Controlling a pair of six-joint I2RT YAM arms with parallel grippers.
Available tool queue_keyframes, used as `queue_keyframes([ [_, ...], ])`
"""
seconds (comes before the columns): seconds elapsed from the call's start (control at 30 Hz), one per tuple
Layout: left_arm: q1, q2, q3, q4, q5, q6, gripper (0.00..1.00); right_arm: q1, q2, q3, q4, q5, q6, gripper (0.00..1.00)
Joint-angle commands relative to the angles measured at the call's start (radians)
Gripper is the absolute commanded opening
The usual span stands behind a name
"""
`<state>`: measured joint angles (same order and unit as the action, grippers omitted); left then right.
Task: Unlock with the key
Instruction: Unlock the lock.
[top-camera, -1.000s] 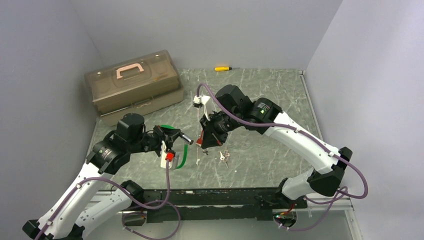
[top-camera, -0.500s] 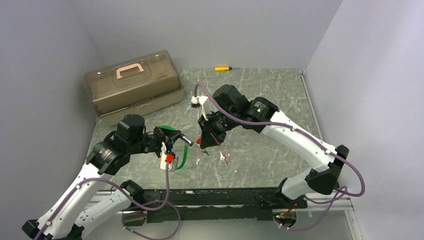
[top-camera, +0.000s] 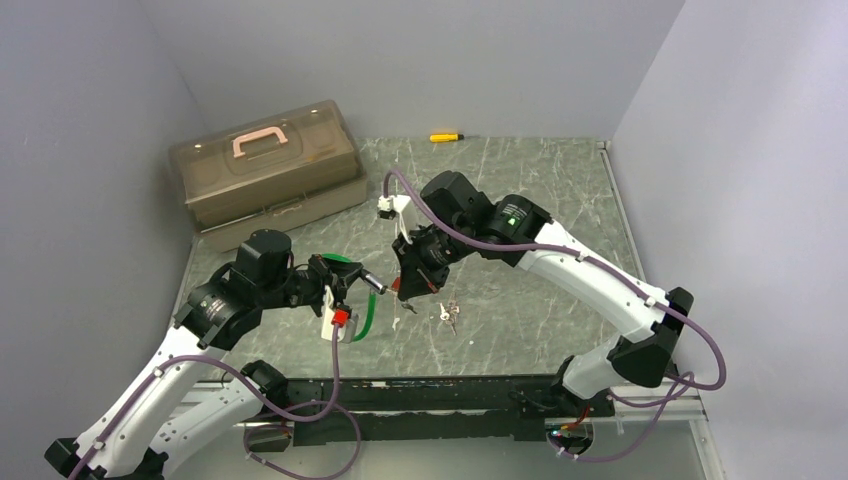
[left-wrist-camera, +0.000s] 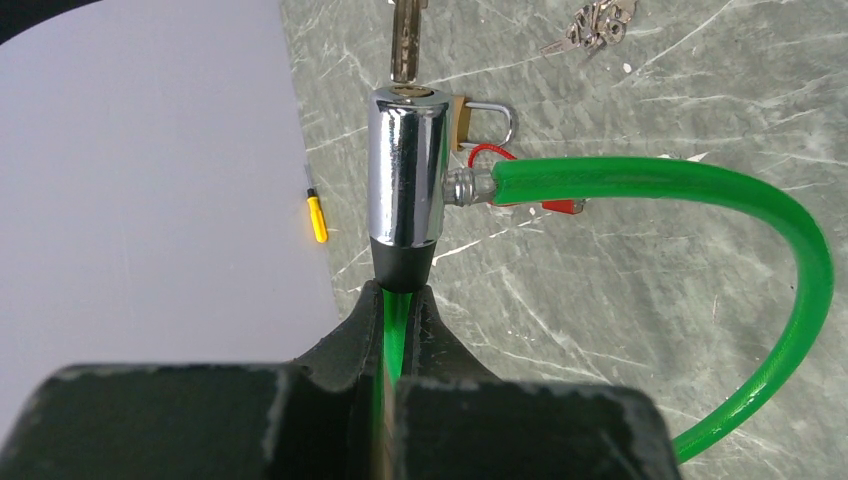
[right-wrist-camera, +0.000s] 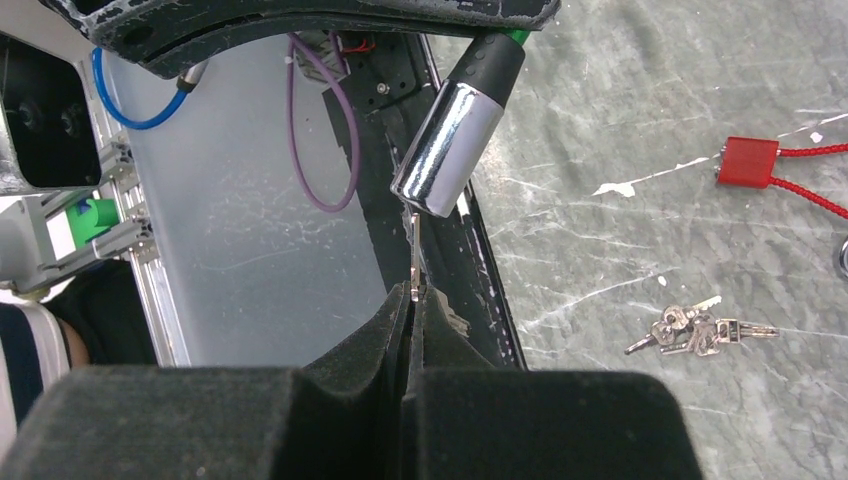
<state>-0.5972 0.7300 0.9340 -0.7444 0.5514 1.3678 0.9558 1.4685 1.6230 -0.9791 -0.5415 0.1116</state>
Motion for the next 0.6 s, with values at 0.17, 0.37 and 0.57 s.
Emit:
queue_keyframes([
  [0.17,-0.004,-0.01,0.022,0.046,0.019,0.001,0.0,0.006,0.015,0.027,0.024,0.0,-0.015,0.0],
  [0.37,-0.005,-0.015,0.025,0.033,0.025,0.008,0.0,0.006,0.018,0.024,0.022,0.022,-0.012,0.0],
  [0.57,-0.009,-0.014,0.032,0.016,0.028,0.018,0.0,0.002,0.017,0.029,0.023,0.061,-0.01,0.0],
])
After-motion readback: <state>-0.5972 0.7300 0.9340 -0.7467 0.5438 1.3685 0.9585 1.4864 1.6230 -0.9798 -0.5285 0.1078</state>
